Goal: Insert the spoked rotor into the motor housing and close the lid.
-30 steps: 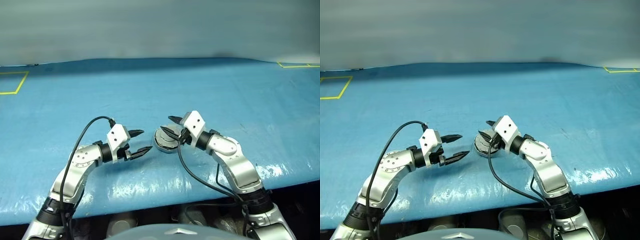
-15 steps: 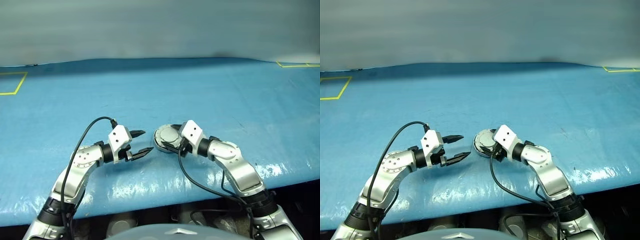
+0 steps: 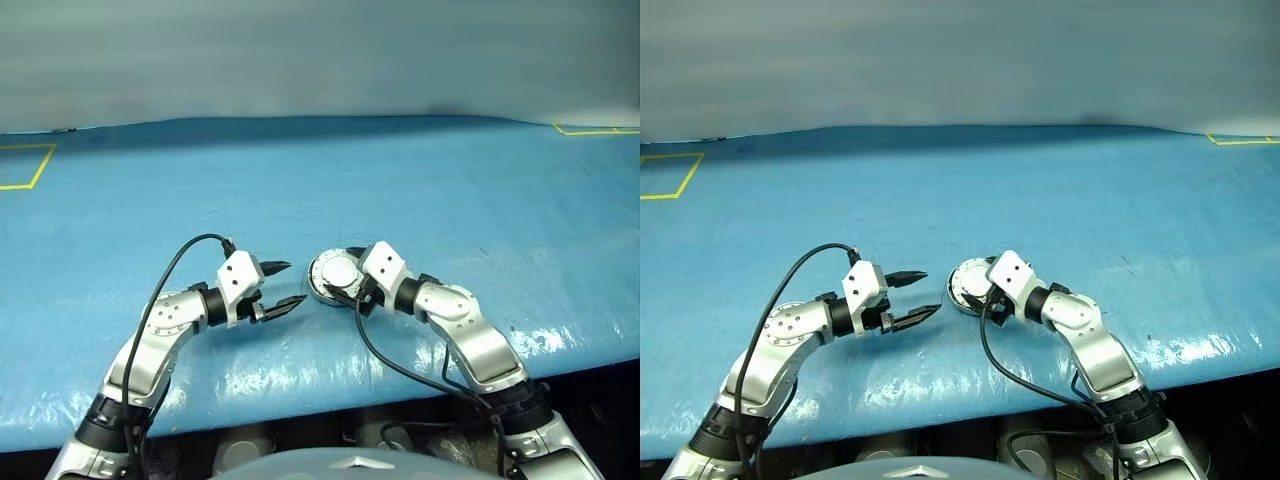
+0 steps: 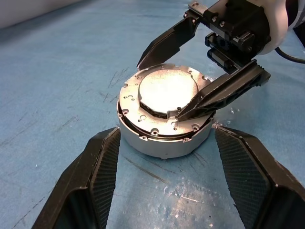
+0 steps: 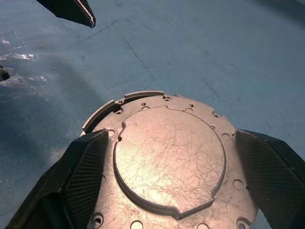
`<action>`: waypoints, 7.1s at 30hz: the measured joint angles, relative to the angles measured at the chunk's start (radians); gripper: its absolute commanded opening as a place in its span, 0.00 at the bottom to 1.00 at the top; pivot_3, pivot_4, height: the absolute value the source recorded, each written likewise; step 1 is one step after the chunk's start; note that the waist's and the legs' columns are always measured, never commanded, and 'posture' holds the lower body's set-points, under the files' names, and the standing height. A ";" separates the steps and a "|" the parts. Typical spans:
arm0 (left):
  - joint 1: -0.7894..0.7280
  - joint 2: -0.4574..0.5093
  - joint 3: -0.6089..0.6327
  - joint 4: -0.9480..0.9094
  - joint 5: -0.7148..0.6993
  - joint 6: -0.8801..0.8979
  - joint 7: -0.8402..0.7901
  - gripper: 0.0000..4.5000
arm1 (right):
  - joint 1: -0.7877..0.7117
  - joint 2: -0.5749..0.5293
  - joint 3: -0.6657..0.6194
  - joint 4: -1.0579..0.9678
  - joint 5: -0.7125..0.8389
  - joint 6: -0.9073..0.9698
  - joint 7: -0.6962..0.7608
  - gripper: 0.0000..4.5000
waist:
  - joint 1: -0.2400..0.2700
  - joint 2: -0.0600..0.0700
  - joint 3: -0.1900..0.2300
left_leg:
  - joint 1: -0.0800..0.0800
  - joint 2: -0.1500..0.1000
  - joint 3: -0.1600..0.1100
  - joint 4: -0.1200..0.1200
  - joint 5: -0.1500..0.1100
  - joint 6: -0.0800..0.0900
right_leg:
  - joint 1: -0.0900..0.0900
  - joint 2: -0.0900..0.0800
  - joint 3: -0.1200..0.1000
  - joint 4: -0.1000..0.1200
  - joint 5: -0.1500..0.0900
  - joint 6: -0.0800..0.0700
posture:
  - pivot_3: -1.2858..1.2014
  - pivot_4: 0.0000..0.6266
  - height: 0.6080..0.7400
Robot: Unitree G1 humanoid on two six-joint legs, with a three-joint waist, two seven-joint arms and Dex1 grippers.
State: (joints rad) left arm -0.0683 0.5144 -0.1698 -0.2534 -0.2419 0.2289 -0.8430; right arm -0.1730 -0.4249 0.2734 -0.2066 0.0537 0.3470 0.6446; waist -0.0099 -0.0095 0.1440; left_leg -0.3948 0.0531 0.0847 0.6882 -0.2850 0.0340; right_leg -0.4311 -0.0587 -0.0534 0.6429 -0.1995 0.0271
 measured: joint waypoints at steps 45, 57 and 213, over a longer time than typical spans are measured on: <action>-0.021 -0.013 -0.016 0.017 0.026 -0.015 -0.003 0.75 | 0.036 0.115 -0.086 -0.027 0.193 0.177 -0.028 0.67 | 0.004 -0.001 -0.001 | 0.000 0.000 0.000 0.000 0.000 0.000 | 0.001 0.000 0.000 0.000 0.000 0.000 | 0.52 0.24 1.00; -0.024 -0.018 -0.020 0.018 0.027 -0.019 -0.003 0.75 | 0.025 0.057 -0.042 -0.033 0.156 0.156 -0.017 0.67 | 0.004 -0.001 -0.001 | 0.000 0.000 0.000 0.000 0.000 0.001 | 0.001 -0.001 0.000 0.000 0.000 0.000 | 0.52 0.24 1.00; -0.060 -0.033 0.024 0.057 0.044 -0.025 0.055 0.75 | 0.132 0.225 -0.049 0.008 0.110 -0.003 -0.232 0.67 | 0.010 0.000 -0.013 | 0.012 0.002 -0.023 -0.012 -0.019 -0.007 | 0.002 -0.002 -0.019 -0.016 -0.006 -0.008 | 0.52 0.24 1.00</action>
State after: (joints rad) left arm -0.1286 0.4817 -0.1458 -0.1965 -0.1981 0.2042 -0.7877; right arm -0.0415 -0.2002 0.2248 -0.1985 0.1637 0.3444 0.4123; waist 0.0000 -0.0091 0.1309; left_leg -0.3829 0.0552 0.0618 0.6761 -0.3043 0.0267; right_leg -0.4295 -0.0608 -0.0729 0.6267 -0.2058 0.0192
